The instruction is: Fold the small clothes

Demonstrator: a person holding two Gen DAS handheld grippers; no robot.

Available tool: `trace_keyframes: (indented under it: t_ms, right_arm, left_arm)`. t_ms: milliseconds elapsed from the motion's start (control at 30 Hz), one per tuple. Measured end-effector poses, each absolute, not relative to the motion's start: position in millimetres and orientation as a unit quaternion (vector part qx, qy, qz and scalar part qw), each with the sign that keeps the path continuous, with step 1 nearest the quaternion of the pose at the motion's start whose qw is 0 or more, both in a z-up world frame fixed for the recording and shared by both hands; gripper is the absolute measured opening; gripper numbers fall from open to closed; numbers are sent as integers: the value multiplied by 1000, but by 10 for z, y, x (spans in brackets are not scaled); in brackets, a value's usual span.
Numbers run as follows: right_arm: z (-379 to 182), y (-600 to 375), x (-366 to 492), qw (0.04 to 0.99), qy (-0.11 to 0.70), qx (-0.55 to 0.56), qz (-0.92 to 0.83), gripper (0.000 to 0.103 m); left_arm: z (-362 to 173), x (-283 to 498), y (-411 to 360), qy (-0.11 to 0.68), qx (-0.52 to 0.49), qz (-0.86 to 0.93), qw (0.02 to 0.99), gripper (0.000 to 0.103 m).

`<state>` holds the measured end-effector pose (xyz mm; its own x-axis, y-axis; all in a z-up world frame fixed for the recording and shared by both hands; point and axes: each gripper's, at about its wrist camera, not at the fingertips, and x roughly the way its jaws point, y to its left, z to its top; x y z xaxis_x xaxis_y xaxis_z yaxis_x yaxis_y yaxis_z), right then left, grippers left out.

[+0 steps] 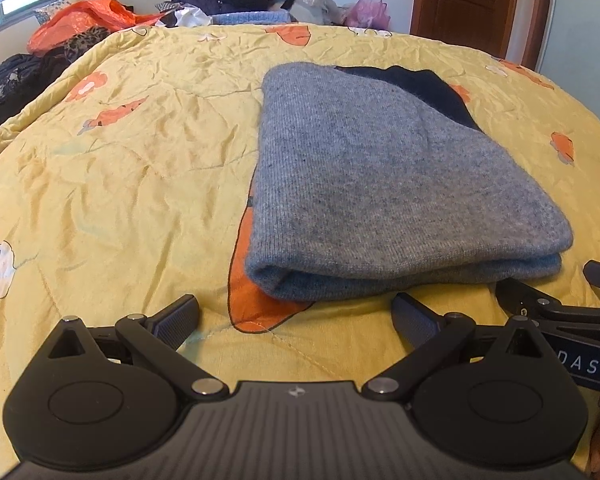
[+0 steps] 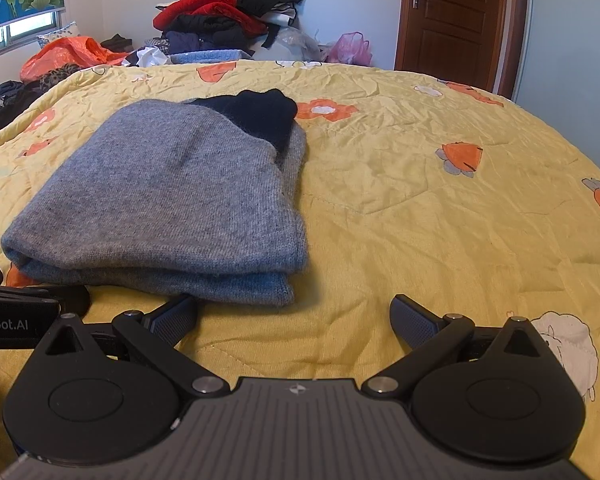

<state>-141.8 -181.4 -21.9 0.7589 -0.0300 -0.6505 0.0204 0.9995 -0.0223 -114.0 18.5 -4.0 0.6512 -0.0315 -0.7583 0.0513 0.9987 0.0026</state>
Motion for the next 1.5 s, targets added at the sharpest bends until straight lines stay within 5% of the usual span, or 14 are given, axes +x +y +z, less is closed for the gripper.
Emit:
trace_keyframes:
  t_ms: [1500]
  right_arm:
    - [-221, -1817, -1413, 938, 347, -7, -14, 103]
  left_arm:
    - [-34, -1168, 192, 418, 10, -19, 908, 103]
